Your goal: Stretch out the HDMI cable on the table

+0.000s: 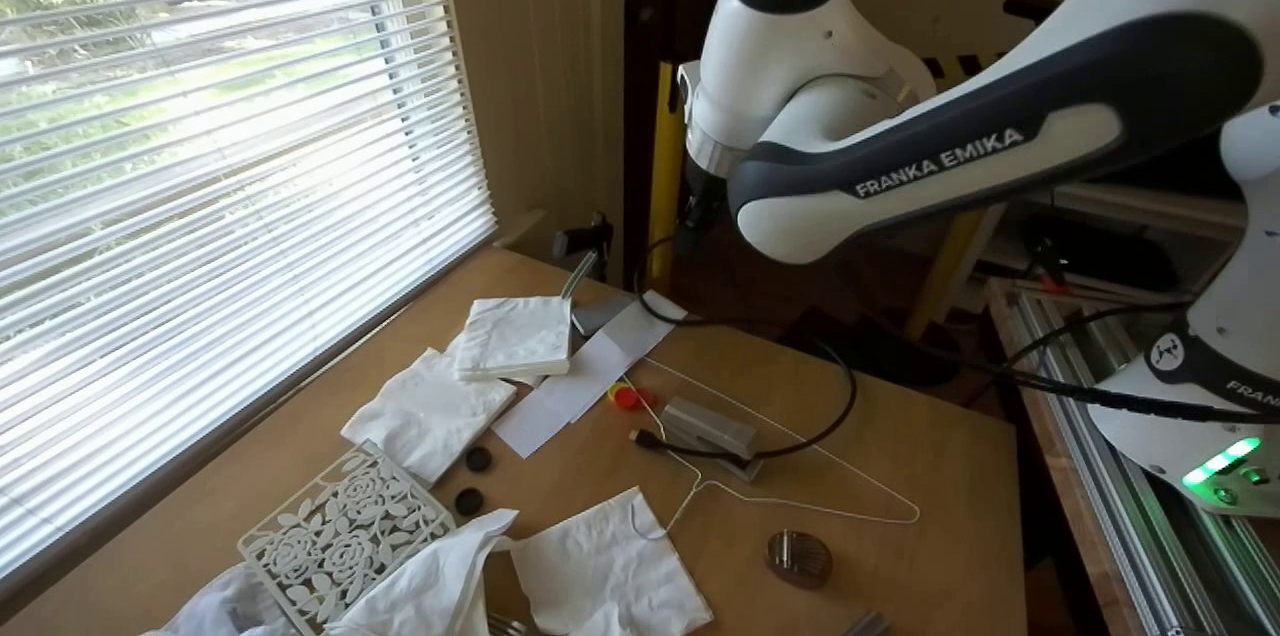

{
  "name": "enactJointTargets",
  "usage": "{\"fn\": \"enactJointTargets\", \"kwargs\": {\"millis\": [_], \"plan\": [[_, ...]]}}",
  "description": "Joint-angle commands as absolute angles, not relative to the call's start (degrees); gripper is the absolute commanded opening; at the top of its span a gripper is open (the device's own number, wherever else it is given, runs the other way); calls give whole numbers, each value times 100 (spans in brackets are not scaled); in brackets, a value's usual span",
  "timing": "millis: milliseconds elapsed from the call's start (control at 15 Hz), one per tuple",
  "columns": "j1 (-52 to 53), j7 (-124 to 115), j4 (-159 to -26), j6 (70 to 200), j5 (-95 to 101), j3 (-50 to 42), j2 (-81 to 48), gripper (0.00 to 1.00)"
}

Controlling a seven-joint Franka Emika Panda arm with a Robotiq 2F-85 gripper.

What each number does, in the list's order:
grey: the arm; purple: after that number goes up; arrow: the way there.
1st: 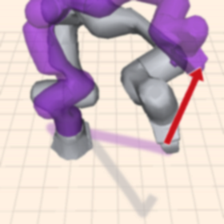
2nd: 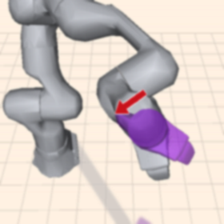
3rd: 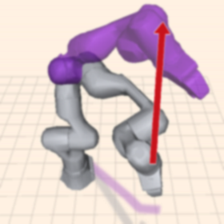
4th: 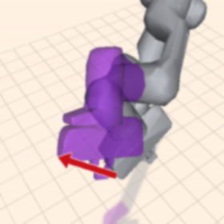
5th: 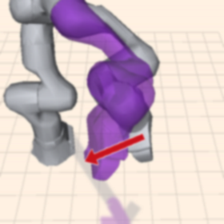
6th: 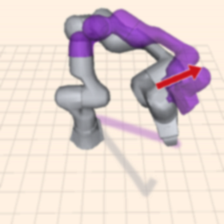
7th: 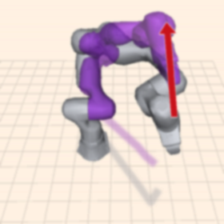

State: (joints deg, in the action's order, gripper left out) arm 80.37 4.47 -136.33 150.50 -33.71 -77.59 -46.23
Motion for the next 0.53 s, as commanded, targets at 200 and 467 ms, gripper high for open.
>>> {"fn": "enactJointTargets", "kwargs": {"millis": [200,467], "plan": [[7971,-223,-13665,14994,-1636,-7748,-3056,100],[7945,-222,-13669,14975,-1513,-7749,-2648,100]]}}
